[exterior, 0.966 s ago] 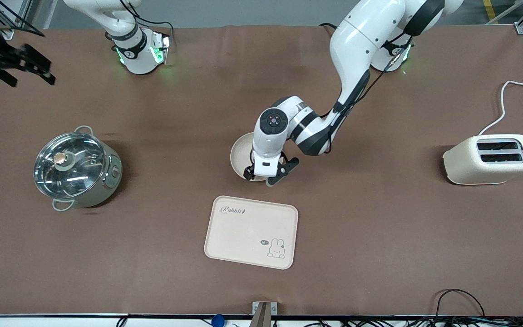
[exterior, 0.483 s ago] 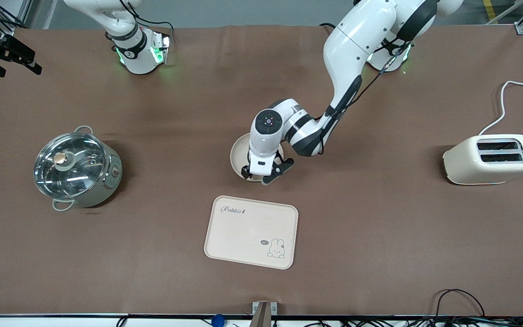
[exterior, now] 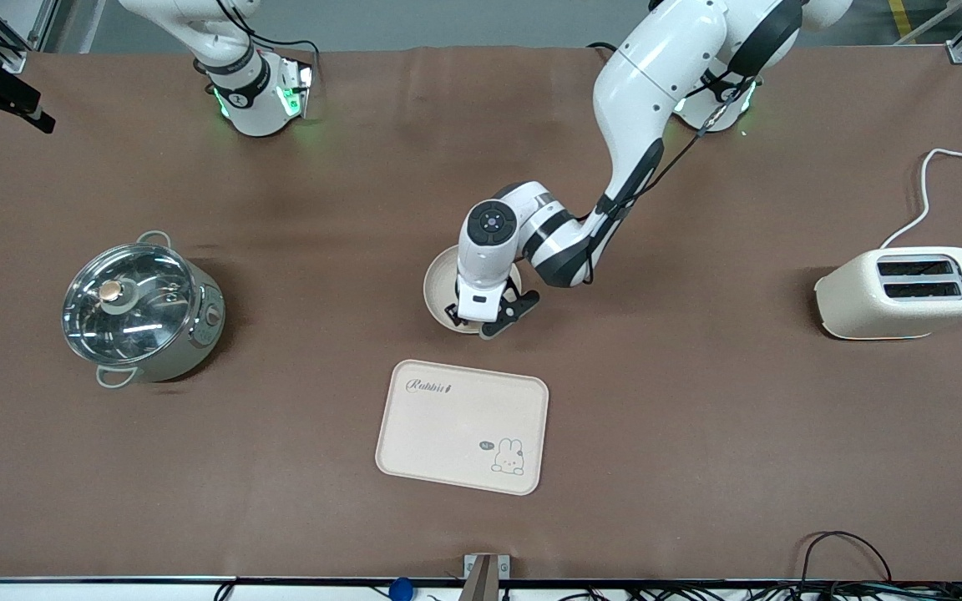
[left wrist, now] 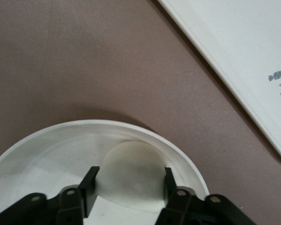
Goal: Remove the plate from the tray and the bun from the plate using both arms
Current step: 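Grasp the white bun on the plate with the left gripper, then carry the bun with the left gripper toward the toaster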
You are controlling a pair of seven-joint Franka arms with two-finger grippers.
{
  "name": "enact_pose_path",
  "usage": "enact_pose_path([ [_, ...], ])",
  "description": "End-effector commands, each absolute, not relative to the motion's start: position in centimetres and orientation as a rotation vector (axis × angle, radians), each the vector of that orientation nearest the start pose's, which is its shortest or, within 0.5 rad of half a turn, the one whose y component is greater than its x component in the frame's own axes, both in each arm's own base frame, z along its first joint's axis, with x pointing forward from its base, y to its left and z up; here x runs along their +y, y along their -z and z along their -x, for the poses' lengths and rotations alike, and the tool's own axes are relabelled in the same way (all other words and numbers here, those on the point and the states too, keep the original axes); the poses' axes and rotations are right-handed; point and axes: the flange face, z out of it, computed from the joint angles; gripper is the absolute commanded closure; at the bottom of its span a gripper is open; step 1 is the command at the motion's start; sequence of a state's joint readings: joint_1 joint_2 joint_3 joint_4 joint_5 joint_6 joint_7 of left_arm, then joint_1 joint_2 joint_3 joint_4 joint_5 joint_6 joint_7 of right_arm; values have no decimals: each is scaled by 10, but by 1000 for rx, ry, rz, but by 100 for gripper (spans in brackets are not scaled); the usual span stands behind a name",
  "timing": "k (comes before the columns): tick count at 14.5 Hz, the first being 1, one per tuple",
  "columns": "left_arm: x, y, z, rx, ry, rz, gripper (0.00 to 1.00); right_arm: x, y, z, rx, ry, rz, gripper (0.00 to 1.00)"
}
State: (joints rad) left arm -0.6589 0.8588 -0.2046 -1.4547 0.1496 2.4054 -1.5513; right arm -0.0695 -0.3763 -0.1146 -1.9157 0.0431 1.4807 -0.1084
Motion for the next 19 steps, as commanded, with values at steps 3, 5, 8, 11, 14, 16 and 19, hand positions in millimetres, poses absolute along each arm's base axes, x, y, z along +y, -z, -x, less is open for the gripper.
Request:
enact_pose_path([
  [3,-540,-212,-502,-1062,60,3102,47,-76,-633,-432,86,-96,3088,0],
  [5,-538,-230,-509,-1078,85,3119,47,-78,-640,-436,96,-78,3092,0],
  [8,-503,-271,-543,-1143,144,3076,45,-63,-643,-445,116,-76,3104,0],
  [11,-437,-299,-589,-1131,189,3018,44,-54,-646,-453,107,-56,3117,0],
  [14,-351,-285,-634,-1202,129,2898,44,-45,-639,-476,82,-76,3128,0],
  [16,-297,-264,-647,-1208,75,2851,44,-48,-643,-497,86,-63,3134,0],
  [19,-237,-236,-653,-1233,1,2791,43,-57,-652,-516,113,-20,3139,0],
])
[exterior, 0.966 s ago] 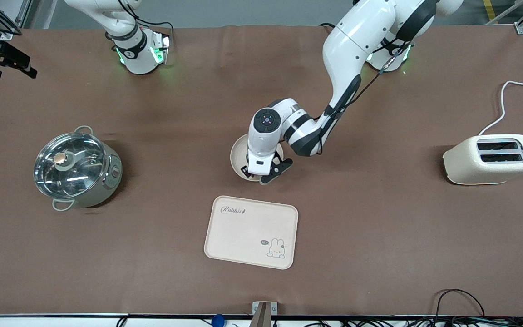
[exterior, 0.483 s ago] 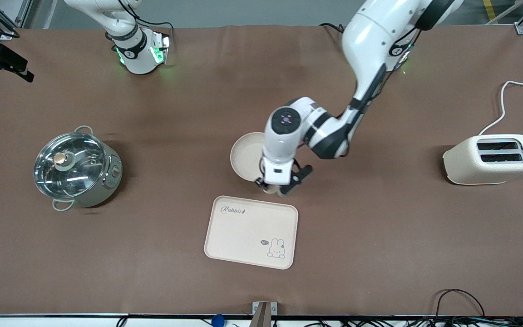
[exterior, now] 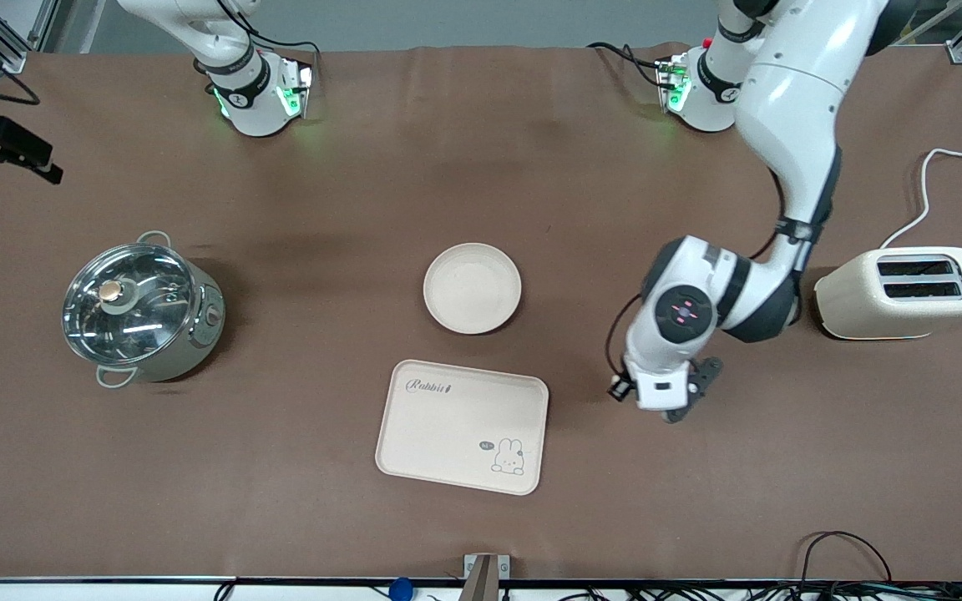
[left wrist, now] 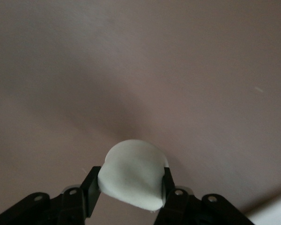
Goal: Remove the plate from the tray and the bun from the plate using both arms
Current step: 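Carry the bun with the left gripper toward the toaster, then lower the bun onto the table and open the left gripper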
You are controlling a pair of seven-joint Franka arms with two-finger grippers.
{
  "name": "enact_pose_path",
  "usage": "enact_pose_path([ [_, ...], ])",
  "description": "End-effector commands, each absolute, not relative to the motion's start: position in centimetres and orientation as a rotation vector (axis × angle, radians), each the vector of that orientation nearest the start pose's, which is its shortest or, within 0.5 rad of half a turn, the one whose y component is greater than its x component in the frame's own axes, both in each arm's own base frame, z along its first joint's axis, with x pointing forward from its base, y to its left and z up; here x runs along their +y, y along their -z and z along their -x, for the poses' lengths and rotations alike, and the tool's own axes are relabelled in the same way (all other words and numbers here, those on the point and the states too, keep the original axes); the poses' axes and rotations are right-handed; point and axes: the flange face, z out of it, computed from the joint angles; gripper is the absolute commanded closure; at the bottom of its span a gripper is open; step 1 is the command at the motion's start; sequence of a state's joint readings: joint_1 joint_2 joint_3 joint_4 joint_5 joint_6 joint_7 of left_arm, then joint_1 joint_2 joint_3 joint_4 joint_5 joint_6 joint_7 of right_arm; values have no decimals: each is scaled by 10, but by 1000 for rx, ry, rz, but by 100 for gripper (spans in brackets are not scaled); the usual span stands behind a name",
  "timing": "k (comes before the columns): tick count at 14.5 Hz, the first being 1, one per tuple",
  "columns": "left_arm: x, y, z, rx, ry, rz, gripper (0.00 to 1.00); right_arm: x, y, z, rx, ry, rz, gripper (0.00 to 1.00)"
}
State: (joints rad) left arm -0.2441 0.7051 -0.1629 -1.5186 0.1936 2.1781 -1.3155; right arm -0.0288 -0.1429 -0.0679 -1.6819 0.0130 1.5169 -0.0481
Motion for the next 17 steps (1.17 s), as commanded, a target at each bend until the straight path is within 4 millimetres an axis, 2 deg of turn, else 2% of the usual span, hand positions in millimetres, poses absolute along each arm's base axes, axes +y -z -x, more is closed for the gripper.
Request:
enact_pose_path([
  [1,-222,-228,-653,-1245,-21,2773,43,-59,-650,-518,118,-15,3139,0],
  [4,-188,-211,-652,-1246,-72,2745,43,-79,-654,-519,173,31,3136,0],
  [6,-159,-206,-654,-1240,-95,2738,43,-78,-653,-523,176,62,3137,0],
  [9,-144,-199,-651,-1230,-121,2731,38,-77,-647,-527,176,53,3137,0],
  [10,-142,-197,-650,-1234,-128,2728,31,-78,-644,-528,176,43,3137,0],
  [12,-140,-198,-651,-1232,-127,2729,3,-78,-644,-527,176,38,3137,0],
  [14,-141,-217,-655,-1240,-93,2744,0,-79,-646,-525,178,31,3136,0],
  [16,-144,-265,-660,-1233,-9,2784,0,-76,-647,-526,173,39,3134,0],
  [17,-144,-288,-659,-1152,-4,2809,0,-73,-647,-526,166,39,3130,0],
])
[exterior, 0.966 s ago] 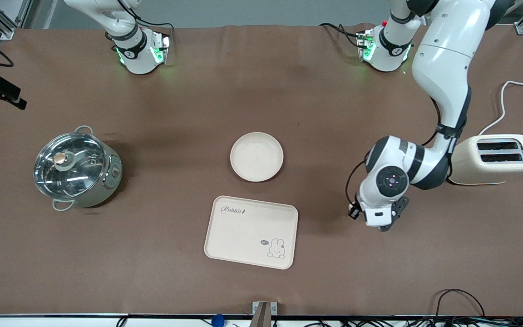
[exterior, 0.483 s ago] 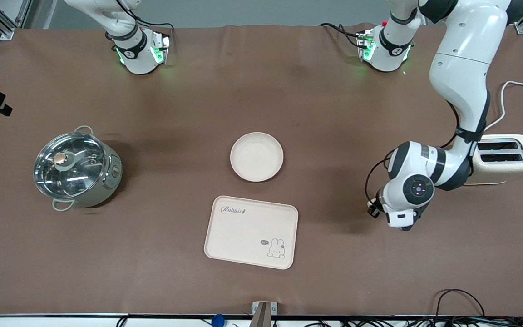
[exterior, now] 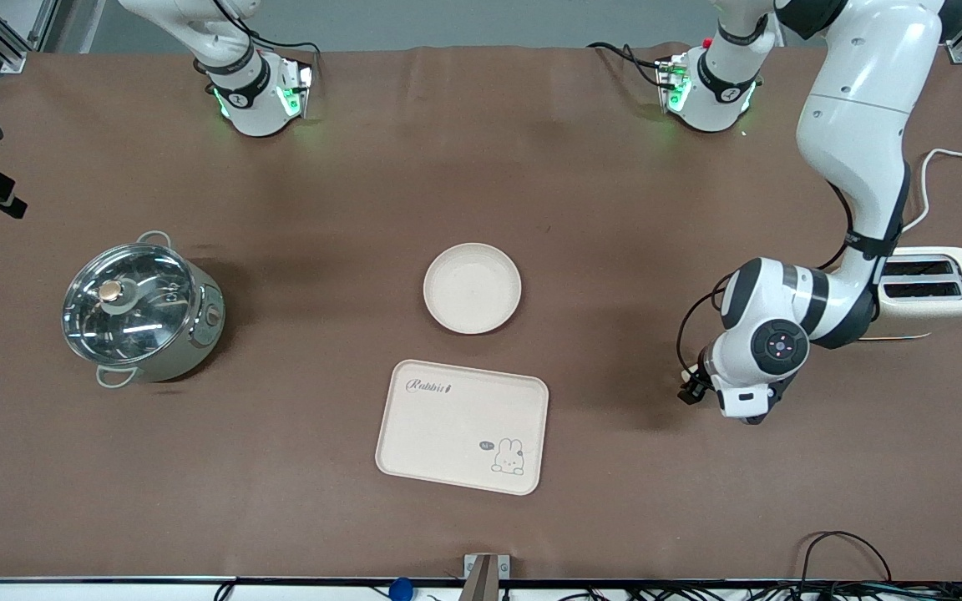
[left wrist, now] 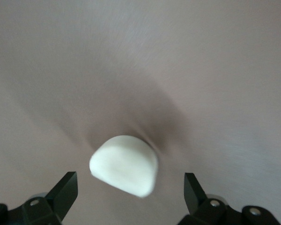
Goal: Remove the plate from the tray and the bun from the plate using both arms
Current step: 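Lower the bun onto the table and open the left gripper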
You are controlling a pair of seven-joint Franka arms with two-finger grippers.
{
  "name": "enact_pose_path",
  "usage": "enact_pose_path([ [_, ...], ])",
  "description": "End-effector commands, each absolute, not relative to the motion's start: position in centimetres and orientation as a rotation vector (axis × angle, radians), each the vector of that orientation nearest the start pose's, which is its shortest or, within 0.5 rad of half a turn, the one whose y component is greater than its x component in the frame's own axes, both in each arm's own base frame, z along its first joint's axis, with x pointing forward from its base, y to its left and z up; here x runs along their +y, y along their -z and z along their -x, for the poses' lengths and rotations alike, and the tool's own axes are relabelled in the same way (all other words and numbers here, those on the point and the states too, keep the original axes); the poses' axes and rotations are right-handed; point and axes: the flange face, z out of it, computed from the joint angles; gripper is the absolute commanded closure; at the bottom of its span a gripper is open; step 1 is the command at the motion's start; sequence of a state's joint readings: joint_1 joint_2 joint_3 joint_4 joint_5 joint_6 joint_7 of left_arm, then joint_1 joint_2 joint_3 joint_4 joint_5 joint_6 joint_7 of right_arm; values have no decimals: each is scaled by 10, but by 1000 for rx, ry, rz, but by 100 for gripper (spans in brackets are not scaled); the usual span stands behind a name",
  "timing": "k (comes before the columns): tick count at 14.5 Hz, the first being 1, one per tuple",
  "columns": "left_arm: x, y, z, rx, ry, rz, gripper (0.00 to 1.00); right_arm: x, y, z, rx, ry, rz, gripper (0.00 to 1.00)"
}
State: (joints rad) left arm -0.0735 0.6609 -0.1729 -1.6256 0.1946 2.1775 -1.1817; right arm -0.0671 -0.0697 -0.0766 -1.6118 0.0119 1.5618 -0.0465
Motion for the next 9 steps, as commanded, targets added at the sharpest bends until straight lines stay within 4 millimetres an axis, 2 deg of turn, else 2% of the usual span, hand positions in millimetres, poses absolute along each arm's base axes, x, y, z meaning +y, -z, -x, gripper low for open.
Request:
enact_pose_path([
  [1,-142,-315,-659,-1064,1,2836,0,-70,-647,-527,156,42,3131,0],
  [3,-131,-368,-660,-966,21,2859,0,-65,-647,-526,127,32,3130,0],
  [5,-106,-413,-661,-960,51,2877,0,-57,-647,-528,84,32,3136,0],
  [7,-100,-461,-651,-833,69,2907,0,-58,-638,-530,96,-2,3136,0],
  [9,-97,-507,-638,-700,69,2953,0,-62,-642,-524,113,-41,3119,0],
])
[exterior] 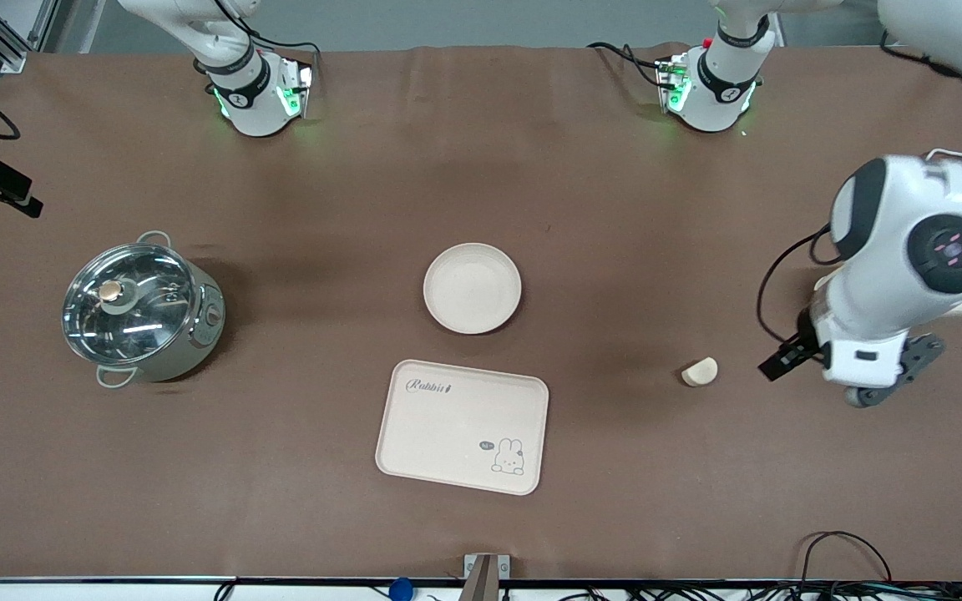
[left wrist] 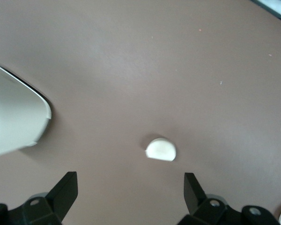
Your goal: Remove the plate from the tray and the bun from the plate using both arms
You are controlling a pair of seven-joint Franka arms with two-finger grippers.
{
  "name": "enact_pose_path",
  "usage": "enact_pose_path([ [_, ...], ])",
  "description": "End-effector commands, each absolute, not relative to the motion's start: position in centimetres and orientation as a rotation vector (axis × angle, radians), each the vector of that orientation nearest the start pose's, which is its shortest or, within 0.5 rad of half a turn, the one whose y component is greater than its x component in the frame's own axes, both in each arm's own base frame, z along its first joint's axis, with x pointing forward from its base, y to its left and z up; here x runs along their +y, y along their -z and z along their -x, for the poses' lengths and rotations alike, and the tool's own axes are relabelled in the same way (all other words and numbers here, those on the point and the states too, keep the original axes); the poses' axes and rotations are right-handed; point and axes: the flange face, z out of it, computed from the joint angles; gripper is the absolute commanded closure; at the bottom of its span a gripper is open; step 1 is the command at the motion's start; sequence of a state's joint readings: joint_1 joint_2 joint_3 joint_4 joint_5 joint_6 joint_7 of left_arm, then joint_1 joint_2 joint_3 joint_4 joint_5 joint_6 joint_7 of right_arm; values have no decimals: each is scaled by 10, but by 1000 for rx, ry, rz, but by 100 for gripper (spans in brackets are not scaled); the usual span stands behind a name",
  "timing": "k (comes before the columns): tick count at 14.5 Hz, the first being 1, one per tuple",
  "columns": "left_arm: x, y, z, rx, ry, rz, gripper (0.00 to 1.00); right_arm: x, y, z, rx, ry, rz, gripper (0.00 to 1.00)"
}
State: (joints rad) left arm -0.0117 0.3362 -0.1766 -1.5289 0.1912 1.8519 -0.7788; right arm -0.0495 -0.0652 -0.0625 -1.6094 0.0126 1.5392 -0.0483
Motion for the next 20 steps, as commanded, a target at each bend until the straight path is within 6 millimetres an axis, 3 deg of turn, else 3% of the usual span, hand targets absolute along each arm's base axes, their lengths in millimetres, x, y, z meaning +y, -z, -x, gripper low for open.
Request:
enact_pose_path([
  [1,-93,-530,-628,-653,54,2974,0,-59,-649,-523,116,-27,3120,0],
  [3,-82,-568,-609,-516,55,3014,0,-49,-655,-513,98,-93,3117,0],
  [8,-77,-621,-564,-145,50,3074,0,-48,-653,-512,92,-120,3113,0],
  [12,-70,-632,-523,121,28,3121,0,-47,-655,-512,88,-111,3116,0],
  [15,-81,-640,-501,164,46,3127,0,-52,-652,-510,87,-140,3123,0],
  [20,-75,-651,-505,146,29,3131,0,-60,-650,-507,105,-172,3124,0],
])
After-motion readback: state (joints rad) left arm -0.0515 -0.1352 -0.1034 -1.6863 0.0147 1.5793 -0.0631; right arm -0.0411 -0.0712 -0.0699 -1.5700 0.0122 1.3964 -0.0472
